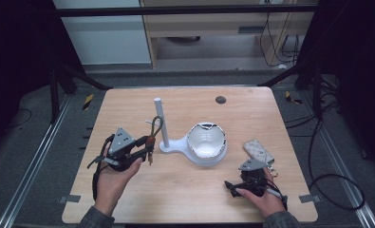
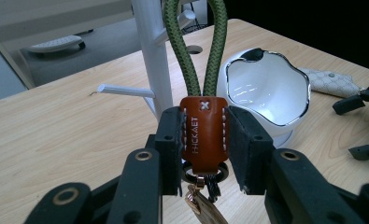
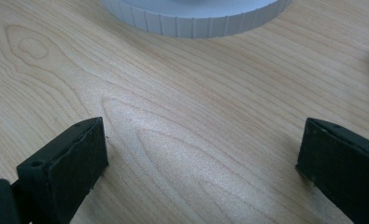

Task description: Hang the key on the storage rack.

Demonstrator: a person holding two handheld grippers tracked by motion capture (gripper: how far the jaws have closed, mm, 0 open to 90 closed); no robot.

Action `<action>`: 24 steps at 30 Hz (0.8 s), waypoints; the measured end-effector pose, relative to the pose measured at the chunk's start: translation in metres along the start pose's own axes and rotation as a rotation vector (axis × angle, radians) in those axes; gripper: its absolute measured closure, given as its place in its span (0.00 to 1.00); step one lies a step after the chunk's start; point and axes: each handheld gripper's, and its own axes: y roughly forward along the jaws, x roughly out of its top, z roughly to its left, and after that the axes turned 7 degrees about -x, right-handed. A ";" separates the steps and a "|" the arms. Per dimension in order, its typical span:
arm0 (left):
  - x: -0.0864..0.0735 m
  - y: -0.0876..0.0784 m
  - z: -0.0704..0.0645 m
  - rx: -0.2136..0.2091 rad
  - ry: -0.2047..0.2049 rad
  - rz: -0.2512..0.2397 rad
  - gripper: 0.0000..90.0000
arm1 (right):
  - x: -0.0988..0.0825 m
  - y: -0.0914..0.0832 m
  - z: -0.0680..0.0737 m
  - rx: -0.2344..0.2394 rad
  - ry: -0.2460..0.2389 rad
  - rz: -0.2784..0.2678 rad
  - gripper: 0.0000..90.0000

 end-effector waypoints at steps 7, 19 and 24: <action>-0.001 0.009 0.005 0.010 -0.015 0.012 0.73 | 0.000 0.000 0.000 0.000 0.000 0.000 0.02; -0.005 0.018 0.010 0.025 -0.037 0.013 0.73 | 0.000 0.000 0.000 0.000 0.000 0.000 0.02; -0.009 0.023 0.011 0.023 -0.047 0.018 0.73 | 0.000 0.000 0.000 0.000 0.000 0.000 0.02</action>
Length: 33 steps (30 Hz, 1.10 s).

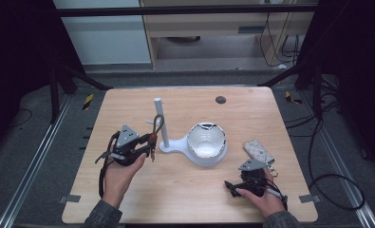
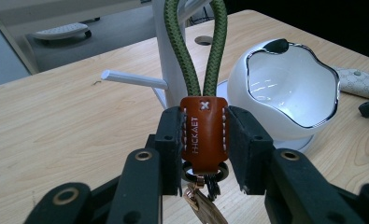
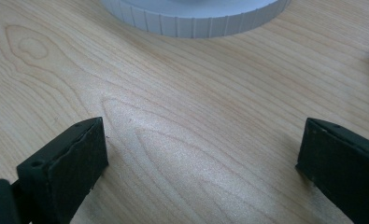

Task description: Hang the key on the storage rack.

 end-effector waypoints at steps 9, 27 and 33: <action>-0.004 0.006 0.002 -0.001 -0.014 0.000 0.73 | 0.000 0.000 0.000 0.000 0.000 0.000 0.02; -0.003 0.021 0.006 0.003 -0.037 0.024 0.73 | 0.000 0.000 0.000 -0.001 -0.001 0.000 0.02; -0.004 0.028 0.007 0.006 -0.047 0.021 0.73 | 0.000 0.000 0.000 -0.001 -0.001 0.000 0.02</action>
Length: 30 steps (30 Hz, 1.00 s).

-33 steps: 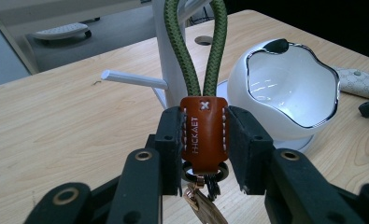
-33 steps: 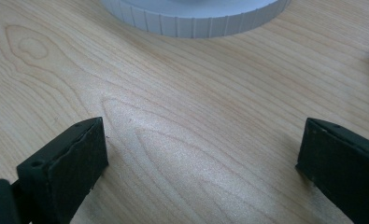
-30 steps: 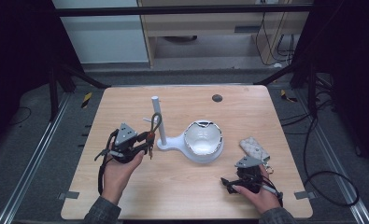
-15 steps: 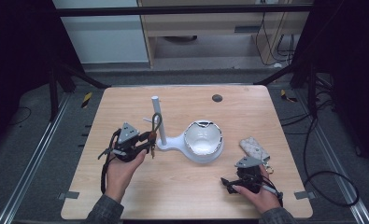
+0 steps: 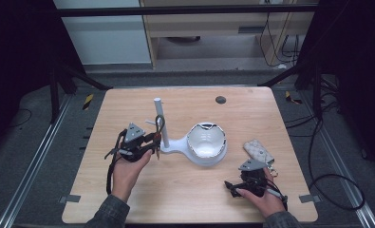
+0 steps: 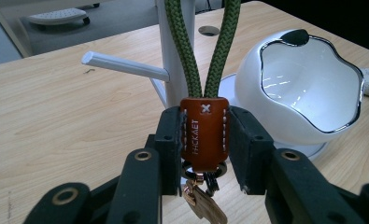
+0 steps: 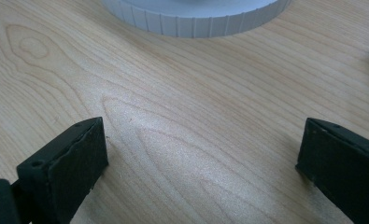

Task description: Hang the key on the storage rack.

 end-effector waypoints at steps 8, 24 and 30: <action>0.000 0.004 0.001 -0.005 -0.006 -0.002 0.73 | 0.000 0.000 0.000 0.000 0.000 0.000 0.02; -0.001 0.002 0.001 -0.011 0.011 -0.005 0.66 | 0.000 0.000 0.000 -0.002 0.001 0.000 0.02; -0.011 -0.003 -0.001 0.034 0.073 0.029 0.47 | 0.000 -0.001 0.000 -0.003 0.002 0.003 0.02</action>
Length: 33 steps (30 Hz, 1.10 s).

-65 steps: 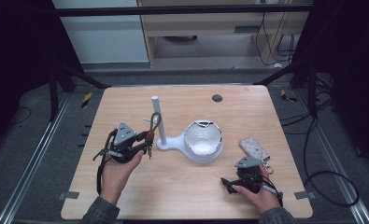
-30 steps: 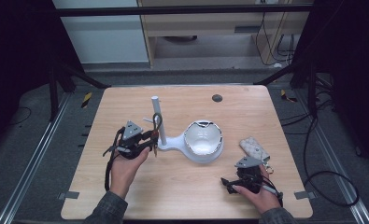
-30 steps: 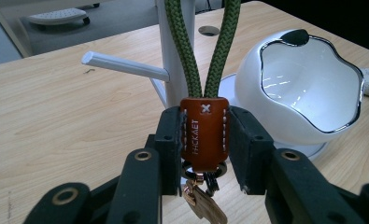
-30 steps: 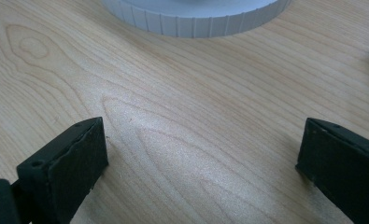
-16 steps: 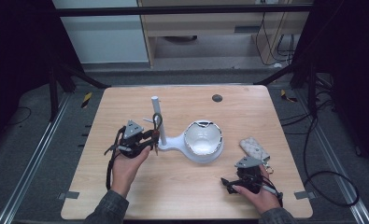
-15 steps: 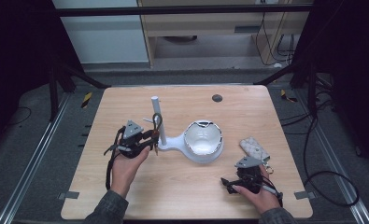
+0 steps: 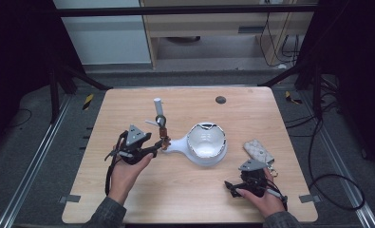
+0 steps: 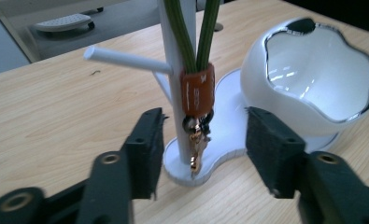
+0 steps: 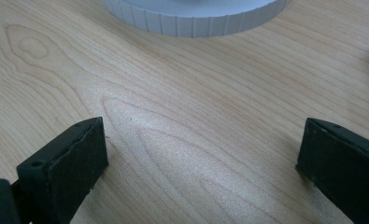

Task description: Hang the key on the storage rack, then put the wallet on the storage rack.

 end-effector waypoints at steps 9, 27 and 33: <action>-0.036 -0.005 0.015 0.053 -0.007 0.045 0.19 | 0.000 0.000 0.000 -0.001 0.001 -0.001 0.02; -0.087 0.000 0.047 0.107 -0.067 0.180 0.08 | 0.000 -0.002 -0.001 0.019 -0.005 -0.002 0.05; -0.096 0.006 0.048 0.100 -0.083 0.205 0.07 | 0.008 -0.016 -0.004 -0.006 -0.009 -0.031 0.07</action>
